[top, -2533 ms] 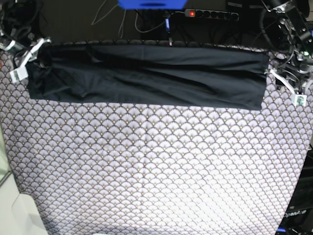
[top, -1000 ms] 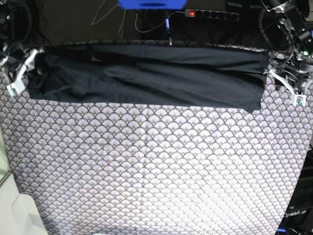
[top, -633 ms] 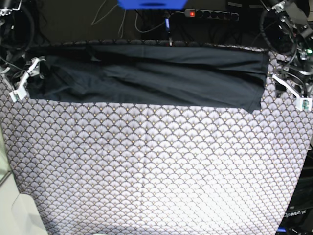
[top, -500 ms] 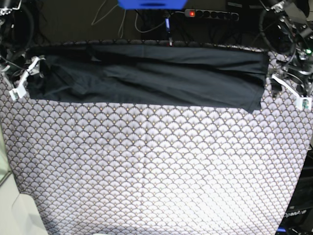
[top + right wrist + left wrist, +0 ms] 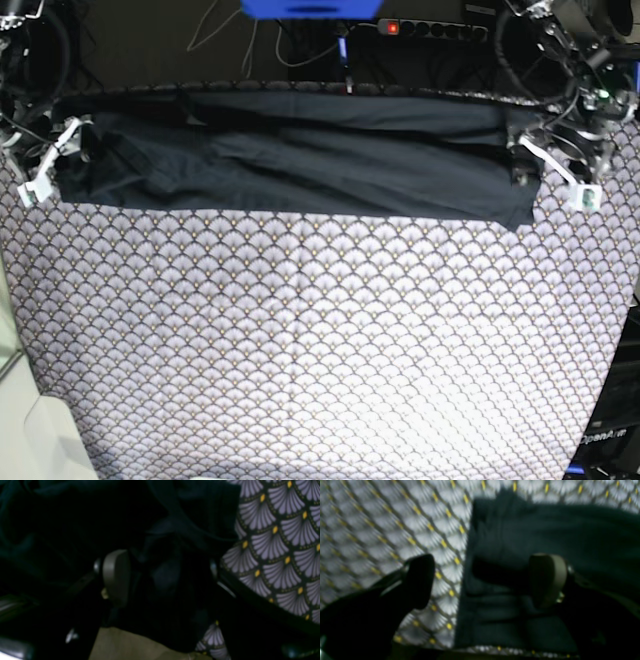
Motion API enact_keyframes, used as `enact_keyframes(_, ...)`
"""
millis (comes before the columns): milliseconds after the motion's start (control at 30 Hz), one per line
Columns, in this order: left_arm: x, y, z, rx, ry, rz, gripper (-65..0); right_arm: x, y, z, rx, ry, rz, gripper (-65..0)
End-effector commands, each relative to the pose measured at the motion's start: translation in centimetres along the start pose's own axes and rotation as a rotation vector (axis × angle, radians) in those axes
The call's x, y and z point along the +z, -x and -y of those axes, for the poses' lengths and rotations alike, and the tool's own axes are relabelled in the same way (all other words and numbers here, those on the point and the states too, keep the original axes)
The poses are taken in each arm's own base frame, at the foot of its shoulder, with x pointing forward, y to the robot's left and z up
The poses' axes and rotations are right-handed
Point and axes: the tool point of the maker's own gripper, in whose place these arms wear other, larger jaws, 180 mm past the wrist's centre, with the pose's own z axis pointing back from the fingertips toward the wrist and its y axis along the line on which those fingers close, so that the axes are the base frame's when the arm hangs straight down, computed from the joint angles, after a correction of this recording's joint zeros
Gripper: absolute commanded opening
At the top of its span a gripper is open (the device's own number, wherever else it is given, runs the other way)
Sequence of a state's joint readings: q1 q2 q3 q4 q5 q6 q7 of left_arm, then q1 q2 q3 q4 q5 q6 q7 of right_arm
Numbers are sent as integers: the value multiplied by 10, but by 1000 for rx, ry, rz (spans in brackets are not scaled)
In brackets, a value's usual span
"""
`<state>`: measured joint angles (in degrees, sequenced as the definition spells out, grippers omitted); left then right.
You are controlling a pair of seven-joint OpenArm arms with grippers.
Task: Fold the T-shirt properly
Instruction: 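Grasp the strip's end near the left gripper and hold both ends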
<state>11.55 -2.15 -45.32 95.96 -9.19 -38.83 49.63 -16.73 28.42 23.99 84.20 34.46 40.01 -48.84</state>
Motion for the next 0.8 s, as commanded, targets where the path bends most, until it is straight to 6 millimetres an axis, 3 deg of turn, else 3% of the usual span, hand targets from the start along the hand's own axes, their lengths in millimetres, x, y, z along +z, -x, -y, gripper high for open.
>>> enact_keyframes(0, 1, -11, -4, -5, -3, 38, -78, 4, -11, 3, 23, 5, 27, -249)
enact_keyframes(300, -9, 9, -4, 31, 17, -12, -78, 2, -10, 0, 28, -4, 21, -249)
enact_keyframes(500, -8, 10, -4, 46, 16, -9, -78, 2, -11, 0, 29, -4, 23, -249)
enact_keyframes(767, -2, 6, -23, 87, -30, 16, -78, 2, -11, -1, 28, -5, 23, -249)
